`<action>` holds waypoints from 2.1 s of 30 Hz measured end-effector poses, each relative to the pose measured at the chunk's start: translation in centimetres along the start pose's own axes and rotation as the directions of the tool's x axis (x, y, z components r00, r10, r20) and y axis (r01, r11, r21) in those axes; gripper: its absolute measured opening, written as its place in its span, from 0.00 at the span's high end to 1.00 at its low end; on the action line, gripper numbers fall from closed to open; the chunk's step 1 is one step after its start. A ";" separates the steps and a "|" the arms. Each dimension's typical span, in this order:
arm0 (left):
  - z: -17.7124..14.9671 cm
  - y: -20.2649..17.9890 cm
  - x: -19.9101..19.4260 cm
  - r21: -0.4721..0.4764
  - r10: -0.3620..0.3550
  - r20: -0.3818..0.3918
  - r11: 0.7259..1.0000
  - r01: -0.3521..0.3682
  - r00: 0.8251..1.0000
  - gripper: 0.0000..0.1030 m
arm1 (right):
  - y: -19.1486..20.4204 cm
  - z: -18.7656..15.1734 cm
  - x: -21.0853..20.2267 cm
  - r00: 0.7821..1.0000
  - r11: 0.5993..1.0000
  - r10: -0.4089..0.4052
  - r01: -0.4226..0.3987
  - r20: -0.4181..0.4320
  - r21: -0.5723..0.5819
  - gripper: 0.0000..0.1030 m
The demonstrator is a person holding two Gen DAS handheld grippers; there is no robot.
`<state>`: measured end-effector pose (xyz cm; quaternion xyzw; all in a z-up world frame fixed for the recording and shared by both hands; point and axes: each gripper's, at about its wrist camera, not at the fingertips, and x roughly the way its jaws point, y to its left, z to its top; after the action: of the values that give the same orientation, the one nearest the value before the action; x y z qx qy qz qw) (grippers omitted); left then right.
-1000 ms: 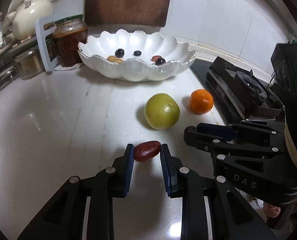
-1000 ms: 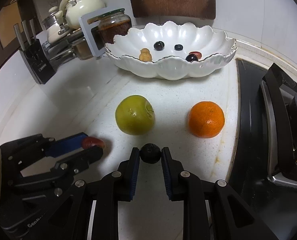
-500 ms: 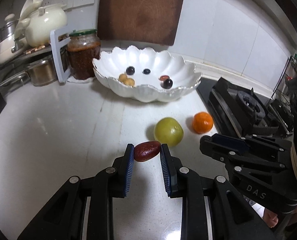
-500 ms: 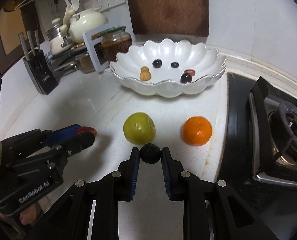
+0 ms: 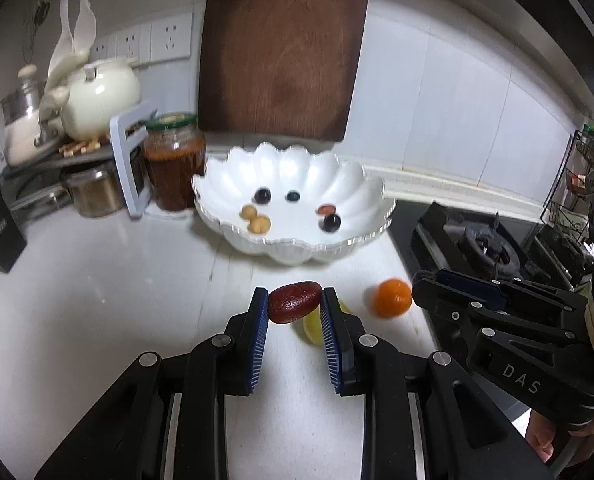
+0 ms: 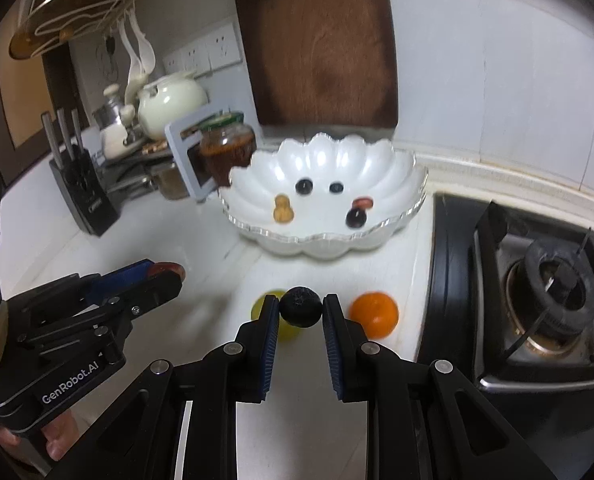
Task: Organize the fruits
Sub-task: 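Lift both held fruits and carry them toward the white bowl, then open the right tool to drop the black plum while the left tool releases the red date into the bowl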
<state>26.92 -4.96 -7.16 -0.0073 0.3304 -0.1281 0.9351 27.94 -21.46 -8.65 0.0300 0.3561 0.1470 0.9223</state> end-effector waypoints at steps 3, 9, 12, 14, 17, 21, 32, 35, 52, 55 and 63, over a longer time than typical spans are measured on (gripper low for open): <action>0.7 0.0 -0.4 0.005 0.000 0.024 1.000 0.000 1.000 0.74 | -0.1 0.7 -0.5 1.000 1.000 -0.005 0.005 0.028 0.005 0.77; 2.2 -0.1 -0.8 -0.001 -0.005 0.049 1.000 0.005 0.999 0.74 | -0.2 2.0 -1.5 0.997 1.000 -0.016 0.015 0.078 0.006 0.77; 3.0 -0.1 -0.9 0.000 -0.015 0.069 1.000 0.015 0.997 0.74 | -0.2 2.6 -1.8 0.995 1.000 -0.019 0.018 0.100 0.007 0.77; 3.5 -0.2 -0.9 0.009 -0.010 0.085 1.000 0.010 0.996 0.74 | -0.2 3.1 -2.0 0.993 1.000 -0.025 0.024 0.116 0.006 0.77; 4.4 -0.3 -0.8 0.015 -0.011 0.100 1.000 0.009 0.995 0.74 | -0.4 4.0 -2.1 0.989 0.999 -0.040 0.038 0.139 0.012 0.77; 5.5 -0.3 -0.7 0.027 -0.005 0.116 1.000 0.002 0.993 0.74 | -0.9 5.1 -2.1 0.985 0.998 -0.064 0.060 0.157 0.025 0.77; 8.6 -0.5 0.7 0.042 -0.007 0.117 0.999 0.003 0.993 0.74 | -1.6 7.8 -1.5 0.979 0.996 -0.090 0.085 0.185 0.035 0.77; 9.4 -0.3 1.3 0.042 -0.005 0.114 0.999 0.000 0.993 0.74 | -1.7 8.6 -1.0 0.978 0.995 -0.102 0.098 0.182 0.031 0.77; 13.1 -0.3 5.7 0.054 0.006 0.082 0.998 -0.011 0.997 0.74 | -3.6 12.7 3.3 0.986 0.992 -0.116 0.110 0.121 0.055 0.77; 13.5 -0.2 6.8 0.054 0.009 0.065 0.998 -0.013 0.998 0.74 | -4.0 13.2 4.3 0.987 0.992 -0.121 0.116 0.101 0.059 0.77; 14.1 0.2 10.7 0.064 0.025 -0.005 0.998 -0.024 1.000 0.74 | -5.5 14.4 7.8 0.989 0.988 -0.145 0.144 0.020 0.065 0.77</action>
<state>43.70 -8.36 -2.72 0.0268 0.3290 -0.1270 0.9354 44.42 -23.76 -3.85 0.0350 0.3506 0.0681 0.9334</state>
